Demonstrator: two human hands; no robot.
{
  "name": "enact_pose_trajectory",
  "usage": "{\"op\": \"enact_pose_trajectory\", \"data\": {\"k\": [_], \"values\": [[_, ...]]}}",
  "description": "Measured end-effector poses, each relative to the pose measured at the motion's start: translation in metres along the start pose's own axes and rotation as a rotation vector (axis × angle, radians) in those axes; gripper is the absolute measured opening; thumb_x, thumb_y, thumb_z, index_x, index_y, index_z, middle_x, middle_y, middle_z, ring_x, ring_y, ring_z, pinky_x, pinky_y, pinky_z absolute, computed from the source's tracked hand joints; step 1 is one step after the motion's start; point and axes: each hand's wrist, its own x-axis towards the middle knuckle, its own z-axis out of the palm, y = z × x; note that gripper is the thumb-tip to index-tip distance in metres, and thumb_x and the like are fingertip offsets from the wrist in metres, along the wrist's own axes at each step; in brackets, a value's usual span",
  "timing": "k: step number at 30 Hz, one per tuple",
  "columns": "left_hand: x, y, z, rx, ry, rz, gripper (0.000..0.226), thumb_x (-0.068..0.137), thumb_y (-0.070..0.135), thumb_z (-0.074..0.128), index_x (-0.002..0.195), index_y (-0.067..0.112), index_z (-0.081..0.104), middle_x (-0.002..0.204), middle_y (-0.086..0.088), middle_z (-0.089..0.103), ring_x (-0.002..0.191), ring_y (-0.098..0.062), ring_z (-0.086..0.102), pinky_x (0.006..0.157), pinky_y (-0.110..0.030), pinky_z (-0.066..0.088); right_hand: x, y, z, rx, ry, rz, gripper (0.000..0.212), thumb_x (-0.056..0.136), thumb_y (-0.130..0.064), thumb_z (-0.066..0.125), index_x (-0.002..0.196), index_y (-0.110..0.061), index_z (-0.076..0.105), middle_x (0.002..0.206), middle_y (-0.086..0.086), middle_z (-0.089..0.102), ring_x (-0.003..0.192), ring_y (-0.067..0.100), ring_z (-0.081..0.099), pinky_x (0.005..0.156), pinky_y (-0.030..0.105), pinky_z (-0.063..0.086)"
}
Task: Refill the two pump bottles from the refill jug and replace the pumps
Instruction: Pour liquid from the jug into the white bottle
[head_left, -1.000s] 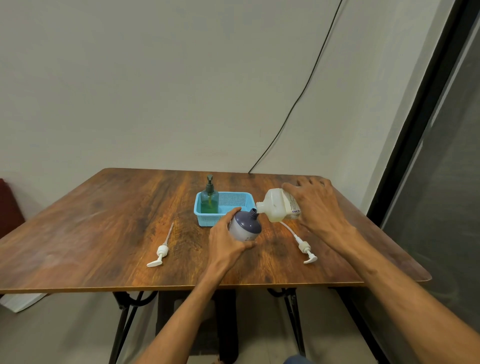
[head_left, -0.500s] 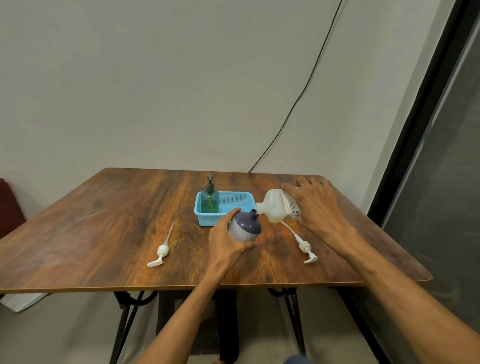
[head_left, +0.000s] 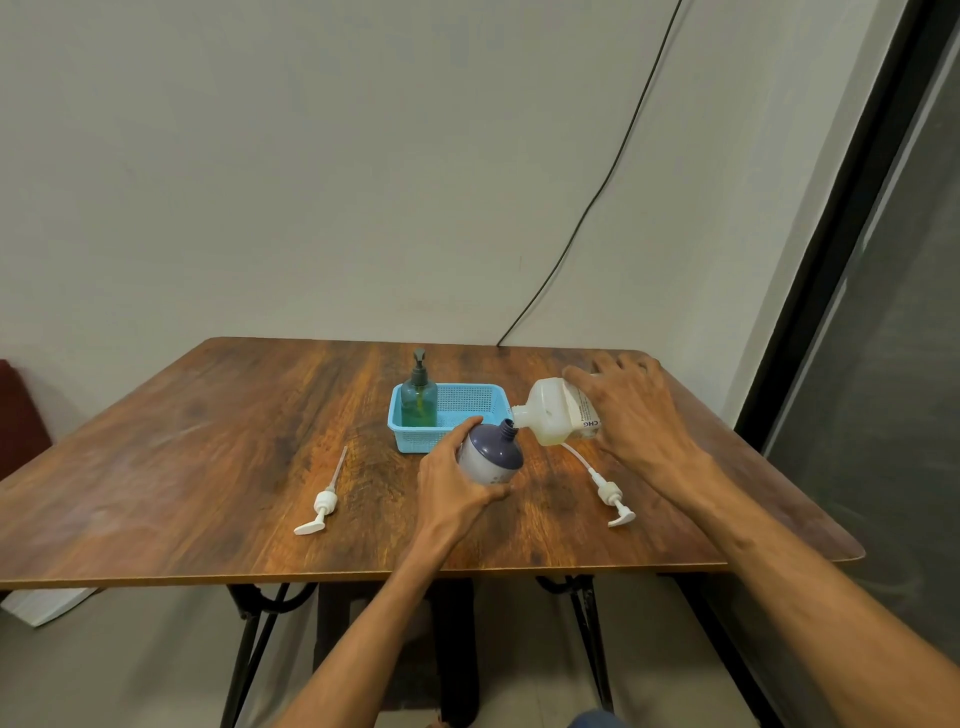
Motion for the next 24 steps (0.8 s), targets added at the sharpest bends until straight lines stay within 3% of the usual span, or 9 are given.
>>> {"op": "enact_pose_trajectory", "data": {"k": [6, 18, 24], "values": [[0.0004, 0.0014, -0.0015, -0.004, -0.006, -0.001, 0.094, 0.053, 0.025, 0.096, 0.137, 0.015, 0.053, 0.132, 0.0, 0.061, 0.115, -0.012, 0.058, 0.098, -0.028, 0.05, -0.0002, -0.0007, -0.0036, 0.006, -0.019, -0.002, 0.073, 0.078, -0.054, 0.076, 0.14, -0.032, 0.045, 0.133, 0.005, 0.053, 0.118, 0.027, 0.052, 0.104, 0.046, 0.038], [-0.0004, 0.0043, -0.0023, 0.002, 0.0, -0.002, 0.098, 0.051, 0.025, 0.097, 0.137, 0.013, 0.053, 0.132, -0.003, 0.061, 0.115, -0.016, 0.059, 0.1, -0.036, 0.052, -0.0005, -0.0004, -0.0038, 0.007, 0.002, -0.006, 0.07, 0.077, -0.054, 0.076, 0.138, -0.033, 0.047, 0.128, 0.005, 0.055, 0.119, 0.027, 0.052, 0.102, 0.046, 0.039], [-0.0013, 0.0044, -0.0026, 0.002, 0.0, 0.002, 0.099, 0.051, 0.025, 0.097, 0.138, 0.014, 0.053, 0.132, -0.001, 0.061, 0.116, -0.014, 0.059, 0.1, -0.032, 0.052, -0.0004, -0.001, -0.0047, 0.0, -0.002, -0.005, 0.071, 0.078, -0.053, 0.076, 0.138, -0.033, 0.047, 0.129, 0.005, 0.055, 0.12, 0.028, 0.052, 0.103, 0.046, 0.039]]}}
